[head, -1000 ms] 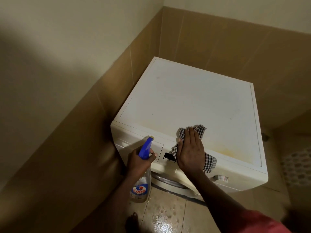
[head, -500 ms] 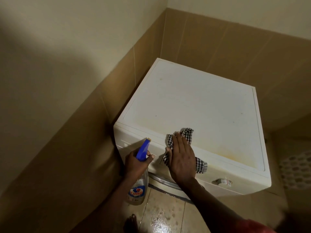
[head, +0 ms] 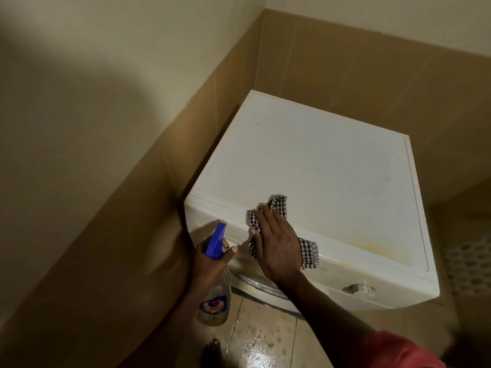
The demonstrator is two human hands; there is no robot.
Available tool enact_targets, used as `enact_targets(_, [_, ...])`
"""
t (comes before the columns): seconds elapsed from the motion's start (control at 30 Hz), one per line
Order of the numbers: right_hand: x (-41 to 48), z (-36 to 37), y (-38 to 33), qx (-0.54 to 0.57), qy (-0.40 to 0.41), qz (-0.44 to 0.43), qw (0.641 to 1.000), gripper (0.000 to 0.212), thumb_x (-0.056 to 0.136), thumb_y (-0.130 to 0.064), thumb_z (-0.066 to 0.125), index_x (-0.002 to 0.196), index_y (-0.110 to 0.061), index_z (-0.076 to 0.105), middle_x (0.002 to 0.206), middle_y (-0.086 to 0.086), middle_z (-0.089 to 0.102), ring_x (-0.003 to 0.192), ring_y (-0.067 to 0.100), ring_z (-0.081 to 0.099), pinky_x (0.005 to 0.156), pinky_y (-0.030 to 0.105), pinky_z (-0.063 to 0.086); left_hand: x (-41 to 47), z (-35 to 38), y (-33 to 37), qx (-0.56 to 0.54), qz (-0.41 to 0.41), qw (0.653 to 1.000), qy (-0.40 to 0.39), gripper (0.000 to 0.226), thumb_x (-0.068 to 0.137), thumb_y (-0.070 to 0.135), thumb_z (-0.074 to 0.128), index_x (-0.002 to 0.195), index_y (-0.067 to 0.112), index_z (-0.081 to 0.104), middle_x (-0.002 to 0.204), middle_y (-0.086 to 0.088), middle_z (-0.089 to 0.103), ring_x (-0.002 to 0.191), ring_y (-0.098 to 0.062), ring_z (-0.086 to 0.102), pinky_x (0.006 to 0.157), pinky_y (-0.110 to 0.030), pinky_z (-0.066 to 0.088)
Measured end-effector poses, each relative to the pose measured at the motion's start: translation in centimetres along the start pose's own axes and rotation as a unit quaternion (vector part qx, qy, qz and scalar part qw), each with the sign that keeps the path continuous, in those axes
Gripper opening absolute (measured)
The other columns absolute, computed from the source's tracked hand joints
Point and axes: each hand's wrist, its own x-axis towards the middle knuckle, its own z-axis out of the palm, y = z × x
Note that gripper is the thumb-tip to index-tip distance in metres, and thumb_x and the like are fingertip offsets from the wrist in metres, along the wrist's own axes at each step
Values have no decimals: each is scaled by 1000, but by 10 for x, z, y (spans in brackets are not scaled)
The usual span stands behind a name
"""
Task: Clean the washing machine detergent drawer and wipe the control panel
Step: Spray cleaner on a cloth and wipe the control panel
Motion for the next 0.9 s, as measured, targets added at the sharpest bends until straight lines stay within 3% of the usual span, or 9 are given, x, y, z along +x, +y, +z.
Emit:
enact_targets(0.2, [56, 19, -60, 4, -51, -54, 997, 52, 104, -40, 21, 150, -19, 32, 159, 4, 28, 147, 22, 24, 119, 39, 24, 4, -26, 2, 3, 8, 999, 35, 56, 84, 7, 72, 134, 5, 47, 102, 1, 52, 97, -18, 57, 82, -28, 40])
enact_targets(0.33, [68, 29, -72, -2, -63, -76, 995, 51, 103, -39, 26, 151, -20, 31, 159, 4, 27, 147, 23, 24, 118, 40, 26, 14, -38, -2, 45, 13, 998, 43, 52, 83, 10, 75, 129, 3, 52, 99, 0, 59, 84, -15, 59, 71, -19, 45])
enact_targets(0.43, [49, 25, -55, 16, -42, -72, 996, 49, 103, -38, 30, 149, -21, 35, 157, 3, 31, 145, 21, 28, 116, 39, 28, 14, -38, -4, 45, 15, 998, 36, 51, 81, 10, 77, 126, 8, 55, 98, -1, 61, 89, -20, 62, 80, -31, 50])
enact_targets(0.5, [29, 18, -36, 25, -4, -48, 999, 47, 103, -36, 34, 146, -19, 41, 155, 3, 36, 143, 19, 32, 116, 38, 30, 13, -37, -2, 35, 1, 999, 34, 44, 81, 10, 76, 119, 12, 55, 100, -5, 61, 93, -24, 62, 82, -35, 50])
enact_targets(0.63, [-10, 4, 10, 29, 82, -17, 996, 44, 100, -30, 48, 141, -15, 50, 151, 3, 43, 140, 16, 39, 113, 38, 34, 6, -33, -2, 13, -1, 1000, 17, 22, 83, 6, 74, 98, 9, 58, 83, -9, 64, 74, -21, 61, 69, -26, 45])
enact_targets(0.73, [-11, 2, 8, 23, 112, 8, 993, 41, 98, -25, 51, 136, -13, 55, 147, 4, 48, 137, 18, 43, 112, 38, 36, 2, -30, 0, 7, 4, 1000, 3, 26, 81, 5, 75, 99, 9, 58, 83, -7, 64, 76, -23, 61, 77, -33, 48])
enact_targets(0.8, [-2, 0, -1, 21, 110, 20, 994, 39, 99, -25, 49, 134, -11, 56, 145, 6, 51, 135, 20, 46, 111, 38, 36, 2, -26, 4, 4, 4, 1000, -14, 29, 80, 6, 76, 101, 13, 57, 88, -12, 66, 77, -23, 61, 77, -35, 48])
enact_targets(0.9, [-4, -8, 2, 16, 40, 13, 999, 51, 100, -41, 42, 144, -15, 44, 153, 5, 39, 142, 21, 36, 116, 38, 30, -7, -13, 1, 23, 31, 999, -29, 31, 79, 7, 77, 85, 26, 54, 80, 3, 60, 78, -19, 59, 80, -36, 49])
